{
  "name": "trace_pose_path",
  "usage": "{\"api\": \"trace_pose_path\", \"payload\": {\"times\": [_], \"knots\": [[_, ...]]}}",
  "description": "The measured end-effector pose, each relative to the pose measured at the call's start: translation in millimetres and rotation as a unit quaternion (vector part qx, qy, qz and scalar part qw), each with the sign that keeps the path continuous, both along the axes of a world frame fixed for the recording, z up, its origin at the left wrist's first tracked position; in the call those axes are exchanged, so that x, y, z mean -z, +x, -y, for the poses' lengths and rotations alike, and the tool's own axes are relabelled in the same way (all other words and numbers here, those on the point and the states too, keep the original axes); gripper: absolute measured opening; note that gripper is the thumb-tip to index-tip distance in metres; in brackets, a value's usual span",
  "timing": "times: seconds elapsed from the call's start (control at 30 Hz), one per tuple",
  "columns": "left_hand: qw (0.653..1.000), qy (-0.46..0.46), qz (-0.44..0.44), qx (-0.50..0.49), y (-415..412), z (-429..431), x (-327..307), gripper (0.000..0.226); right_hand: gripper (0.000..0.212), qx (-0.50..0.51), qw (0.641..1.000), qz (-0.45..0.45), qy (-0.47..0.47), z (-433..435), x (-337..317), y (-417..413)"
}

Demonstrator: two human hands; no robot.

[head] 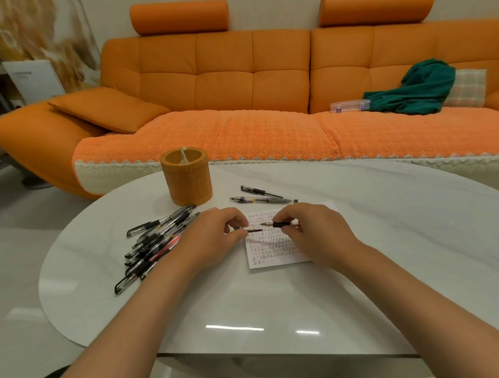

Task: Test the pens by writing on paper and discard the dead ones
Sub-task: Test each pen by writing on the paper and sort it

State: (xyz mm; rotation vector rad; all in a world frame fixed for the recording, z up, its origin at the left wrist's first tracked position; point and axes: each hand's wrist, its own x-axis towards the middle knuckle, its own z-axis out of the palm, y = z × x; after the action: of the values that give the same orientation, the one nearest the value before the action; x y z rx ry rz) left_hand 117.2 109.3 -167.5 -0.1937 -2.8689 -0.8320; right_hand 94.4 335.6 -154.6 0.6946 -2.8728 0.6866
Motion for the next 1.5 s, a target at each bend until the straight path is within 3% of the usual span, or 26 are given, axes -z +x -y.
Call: {"api": "trace_pose_path", "payload": {"times": [0.3,0.4,0.5,0.6,0.67,0.73,0.8,0.87,0.93,1.2,1.4,1.5], "knots": [[0.999,0.038,-0.005,0.021,6,-13,-3,0.005,0.023,-0.045,0.999,0.020,-0.010,6,3,2],[0.991,0.132,0.010,0.025,7,-21,-2,0.004,0.026,-0.076,0.997,0.009,0.008,7,5,5],[0.977,0.205,0.048,0.045,11,-27,-5,0.006,0.015,-0.095,0.992,-0.051,0.058,8,6,9],[0.959,0.250,0.109,0.072,15,-30,-8,0.018,0.055,-0.070,0.989,-0.088,0.097,12,6,10],[0.953,0.263,0.131,0.075,16,-28,-11,0.033,0.068,-0.046,0.989,-0.085,0.111,15,6,11],[0.973,0.201,0.103,0.058,14,-21,-12,0.035,0.070,-0.030,0.990,-0.083,0.111,17,9,9],[0.999,0.030,0.034,0.001,10,-8,-13,0.024,0.068,-0.025,0.989,-0.088,0.114,18,14,7],[0.993,-0.097,-0.020,-0.066,6,7,-13,0.012,0.067,-0.023,0.988,-0.086,0.127,19,17,5],[0.982,-0.147,-0.028,-0.114,3,20,-8,0.010,0.065,-0.020,0.988,-0.080,0.131,20,19,3],[0.966,-0.220,-0.007,-0.135,4,32,4,0.013,0.060,-0.032,0.990,-0.051,0.128,35,17,1],[0.963,-0.225,-0.012,-0.150,5,32,3,0.018,0.016,-0.031,0.998,0.007,0.046,43,18,-1],[0.952,-0.249,0.010,-0.178,2,29,5,0.016,0.028,-0.043,0.999,0.013,0.030,46,25,-13]]}}
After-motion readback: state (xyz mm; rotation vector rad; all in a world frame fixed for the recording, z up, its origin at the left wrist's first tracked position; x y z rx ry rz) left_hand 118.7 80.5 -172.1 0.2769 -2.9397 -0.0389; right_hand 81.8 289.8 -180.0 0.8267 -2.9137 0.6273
